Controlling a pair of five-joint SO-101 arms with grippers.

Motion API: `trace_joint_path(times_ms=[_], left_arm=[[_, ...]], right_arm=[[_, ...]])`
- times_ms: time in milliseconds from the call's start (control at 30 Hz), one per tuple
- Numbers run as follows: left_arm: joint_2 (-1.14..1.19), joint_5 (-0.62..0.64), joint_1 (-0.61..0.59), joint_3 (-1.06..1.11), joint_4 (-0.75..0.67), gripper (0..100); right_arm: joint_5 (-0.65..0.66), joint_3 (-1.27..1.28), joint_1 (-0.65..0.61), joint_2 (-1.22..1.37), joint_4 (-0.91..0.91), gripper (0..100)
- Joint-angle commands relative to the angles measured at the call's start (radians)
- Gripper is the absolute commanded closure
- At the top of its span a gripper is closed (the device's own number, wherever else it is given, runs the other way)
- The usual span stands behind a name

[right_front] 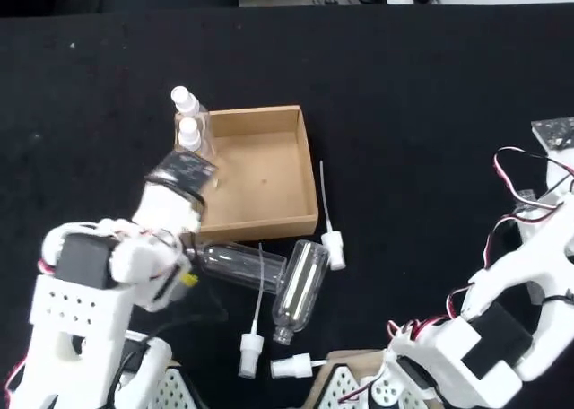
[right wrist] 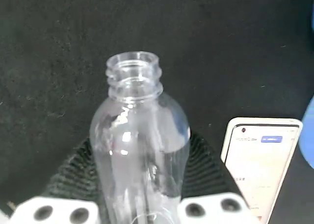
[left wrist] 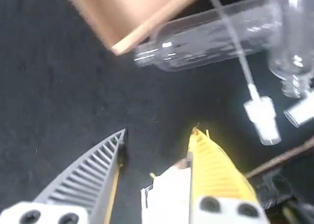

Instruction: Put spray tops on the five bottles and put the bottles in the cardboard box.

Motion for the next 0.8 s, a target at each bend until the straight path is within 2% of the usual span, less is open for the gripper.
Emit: trace_joint_path(times_ms=[0,167,267,567,767], left_arm=[[0.008,0.046,0.225,-0.002,-0.021,81],[0.008,0.195,0.472,0.054,-0.091,80],[0.008,0.252,0.576,0.107,-0.135,80],[0.009,0.381,0.63,0.317,-0.361,80],[0.008,0.466,0.756,0.381,-0.402,80]], right_arm=[[-0.005,-0.025,0.034,-0.059,-0.037,98.8],[-0.005,-0.065,0.064,-0.015,-0.037,98.8],[-0.009,-0.128,0.098,0.042,-0.037,98.8],[-0.011,-0.348,0.163,0.203,0.061,98.8],[-0.011,-0.429,0.152,0.243,0.1,98.8]])
